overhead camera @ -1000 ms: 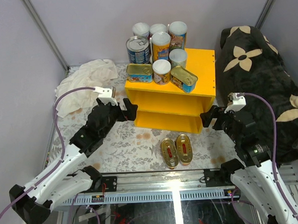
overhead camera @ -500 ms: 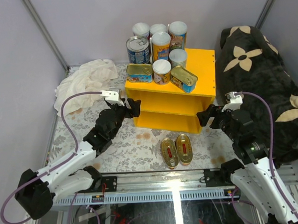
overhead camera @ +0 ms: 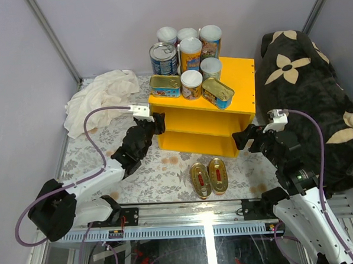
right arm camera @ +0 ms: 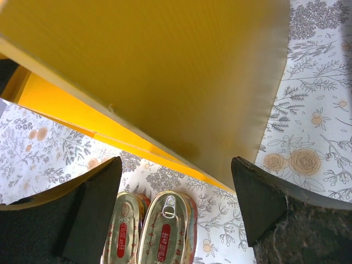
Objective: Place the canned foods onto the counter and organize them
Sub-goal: Move the counter to the center of the board.
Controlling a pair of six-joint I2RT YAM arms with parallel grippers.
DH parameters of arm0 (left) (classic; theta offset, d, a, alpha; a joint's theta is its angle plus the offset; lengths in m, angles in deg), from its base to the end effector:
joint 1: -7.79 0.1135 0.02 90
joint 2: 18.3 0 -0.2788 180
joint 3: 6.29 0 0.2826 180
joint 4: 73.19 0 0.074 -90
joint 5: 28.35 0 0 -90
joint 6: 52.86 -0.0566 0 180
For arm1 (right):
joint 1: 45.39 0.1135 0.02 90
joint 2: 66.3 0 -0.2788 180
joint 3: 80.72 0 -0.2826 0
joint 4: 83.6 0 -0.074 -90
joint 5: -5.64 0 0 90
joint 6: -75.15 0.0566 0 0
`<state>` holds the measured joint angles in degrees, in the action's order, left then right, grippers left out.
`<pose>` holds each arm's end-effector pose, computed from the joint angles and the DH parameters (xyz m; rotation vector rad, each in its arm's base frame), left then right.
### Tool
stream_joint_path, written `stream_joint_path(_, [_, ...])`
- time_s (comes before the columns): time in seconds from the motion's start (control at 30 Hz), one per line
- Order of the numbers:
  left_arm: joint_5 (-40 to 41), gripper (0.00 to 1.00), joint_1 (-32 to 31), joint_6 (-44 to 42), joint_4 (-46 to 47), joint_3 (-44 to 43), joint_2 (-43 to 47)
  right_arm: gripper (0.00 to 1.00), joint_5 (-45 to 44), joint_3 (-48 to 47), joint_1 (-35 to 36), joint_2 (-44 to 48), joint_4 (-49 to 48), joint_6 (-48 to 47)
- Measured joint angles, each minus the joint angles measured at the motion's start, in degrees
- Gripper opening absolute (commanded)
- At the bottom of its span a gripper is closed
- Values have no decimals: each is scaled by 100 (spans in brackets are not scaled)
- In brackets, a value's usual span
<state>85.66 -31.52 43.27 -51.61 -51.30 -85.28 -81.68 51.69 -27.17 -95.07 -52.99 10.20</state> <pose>0.2457 -0.1714 0.2635 0.1288 1.5792 -0.2906 0.1615 0.0559 0.3122 0.0736 1.8126 0.5830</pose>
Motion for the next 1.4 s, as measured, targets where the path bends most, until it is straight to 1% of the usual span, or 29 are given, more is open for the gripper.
stream_joint_path(0.1, [-2,34,107,0,63,-4,-188,87,2,11,0,59,-2,4])
stream_joint_path(0.2, [-120,21,151,-31,223,-52,-299,88,2,61,0,76,-4,7])
stream_joint_path(0.3, [-39,16,153,-264,304,-120,-428,88,7,103,0,76,-7,7])
stream_joint_path(0.37, [120,3,173,-391,402,-190,-579,88,11,118,0,74,-9,7])
stream_joint_path(0.4, [199,0,181,-470,428,-225,-640,88,17,122,0,72,-17,7])
stream_joint_path(0.53, [317,0,212,-557,656,-299,-861,88,105,151,0,48,-79,4])
stream_joint_path(0.87, [452,0,264,-647,1130,-466,-1314,93,407,319,0,50,-280,0])
stream_joint_path(1.1, [-2,0,544,-577,1198,-398,-1263,94,717,407,0,92,-533,-2])
stream_joint_path(1.2, [-323,0,765,-555,1196,-302,-1154,94,804,415,0,37,-588,0])
stream_joint_path(1.4, [-664,0,1091,-560,1191,-44,-857,95,1054,463,0,-103,-841,46])
